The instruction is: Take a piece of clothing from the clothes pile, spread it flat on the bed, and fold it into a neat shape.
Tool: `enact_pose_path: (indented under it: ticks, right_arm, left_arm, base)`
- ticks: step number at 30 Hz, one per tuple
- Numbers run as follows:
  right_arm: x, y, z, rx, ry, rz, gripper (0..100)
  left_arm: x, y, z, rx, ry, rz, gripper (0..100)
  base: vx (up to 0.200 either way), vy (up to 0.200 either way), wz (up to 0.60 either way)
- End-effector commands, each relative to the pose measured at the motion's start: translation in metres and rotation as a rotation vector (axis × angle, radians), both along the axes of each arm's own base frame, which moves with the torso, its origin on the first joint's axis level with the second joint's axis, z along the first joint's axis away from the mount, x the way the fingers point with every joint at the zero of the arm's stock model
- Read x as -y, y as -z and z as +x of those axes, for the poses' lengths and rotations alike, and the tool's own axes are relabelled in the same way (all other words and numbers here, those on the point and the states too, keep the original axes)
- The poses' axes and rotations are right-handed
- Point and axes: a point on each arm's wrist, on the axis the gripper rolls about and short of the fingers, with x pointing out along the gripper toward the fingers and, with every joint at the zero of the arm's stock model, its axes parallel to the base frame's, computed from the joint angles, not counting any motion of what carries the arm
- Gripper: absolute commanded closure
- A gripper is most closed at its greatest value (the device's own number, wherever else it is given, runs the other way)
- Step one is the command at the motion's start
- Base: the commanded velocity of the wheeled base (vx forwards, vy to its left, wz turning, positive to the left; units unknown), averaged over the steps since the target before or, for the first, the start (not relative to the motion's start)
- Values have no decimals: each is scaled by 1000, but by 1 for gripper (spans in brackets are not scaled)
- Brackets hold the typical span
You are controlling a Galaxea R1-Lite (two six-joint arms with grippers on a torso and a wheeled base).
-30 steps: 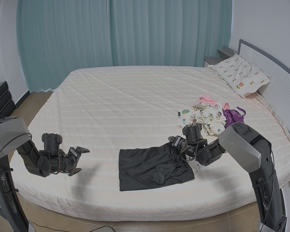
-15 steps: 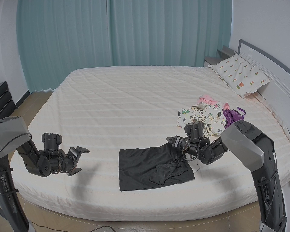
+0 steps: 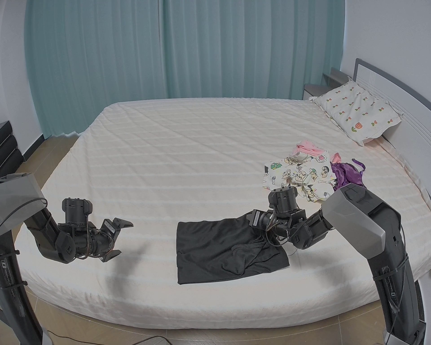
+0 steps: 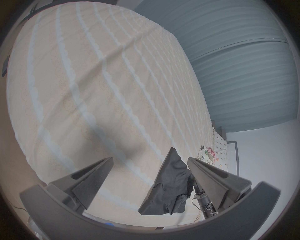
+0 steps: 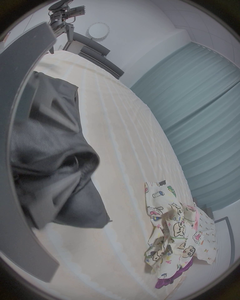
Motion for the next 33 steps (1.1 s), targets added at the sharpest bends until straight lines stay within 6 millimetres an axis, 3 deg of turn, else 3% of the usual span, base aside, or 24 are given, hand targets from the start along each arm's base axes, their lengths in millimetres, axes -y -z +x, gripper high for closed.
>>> enact_pose_path:
  ticks: [1,7,29,30,33]
  right_arm:
    - [3,1,2,0,11,-1,100]
    - [32,-4,11,0,72,1,100]
    - [53,7,16,-51,115,-21,100]
    - [53,7,16,-51,115,-21,0]
    - [52,0,16,-42,112,-16,0]
  left_arm:
    - [0,0,0,0,0,0,0]
    - [0,0,0,-1,0,0,0]
    - [0,1,0,-1,0,0,0]
    - [0,1,0,-1,0,0,0]
    - [0,0,0,-1,0,0,0]
  base:
    - [0,0,0]
    - [0,0,0]
    - [0,0,0]
    - [0,0,0]
    - [0,0,0]
